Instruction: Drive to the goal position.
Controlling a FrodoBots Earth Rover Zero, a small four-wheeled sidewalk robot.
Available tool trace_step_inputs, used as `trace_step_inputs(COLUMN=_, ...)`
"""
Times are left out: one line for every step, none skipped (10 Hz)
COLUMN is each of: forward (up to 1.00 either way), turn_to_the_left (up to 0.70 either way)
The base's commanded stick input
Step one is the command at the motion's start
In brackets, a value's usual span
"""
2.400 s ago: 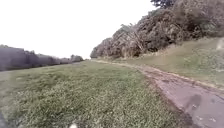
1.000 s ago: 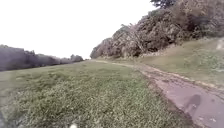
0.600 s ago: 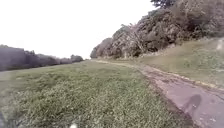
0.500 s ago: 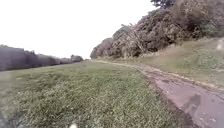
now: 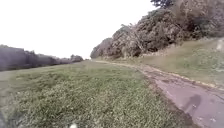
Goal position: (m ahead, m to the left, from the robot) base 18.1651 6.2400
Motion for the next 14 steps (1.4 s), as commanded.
trace_step_inputs(forward=0.04, turn_to_the_left=0.0)
trace_step_inputs(forward=0.05, turn_to_the_left=0.0)
trace_step_inputs(forward=0.05, turn_to_the_left=0.0)
trace_step_inputs(forward=0.05, turn_to_the_left=0.0)
trace_step_inputs(forward=0.05, turn_to_the_left=0.0)
trace_step_inputs(forward=0.05, turn_to_the_left=0.0)
trace_step_inputs(forward=0.04, turn_to_the_left=0.0)
trace_step_inputs(forward=0.04, turn_to_the_left=0.0)
trace_step_inputs(forward=0.04, turn_to_the_left=0.0)
trace_step_inputs(forward=0.05, turn_to_the_left=0.0)
trace_step_inputs(forward=0.05, turn_to_the_left=0.0)
trace_step_inputs(forward=0.04, turn_to_the_left=0.0)
trace_step_inputs(forward=0.05, turn_to_the_left=0.0)
trace_step_inputs(forward=0.04, turn_to_the_left=0.0)
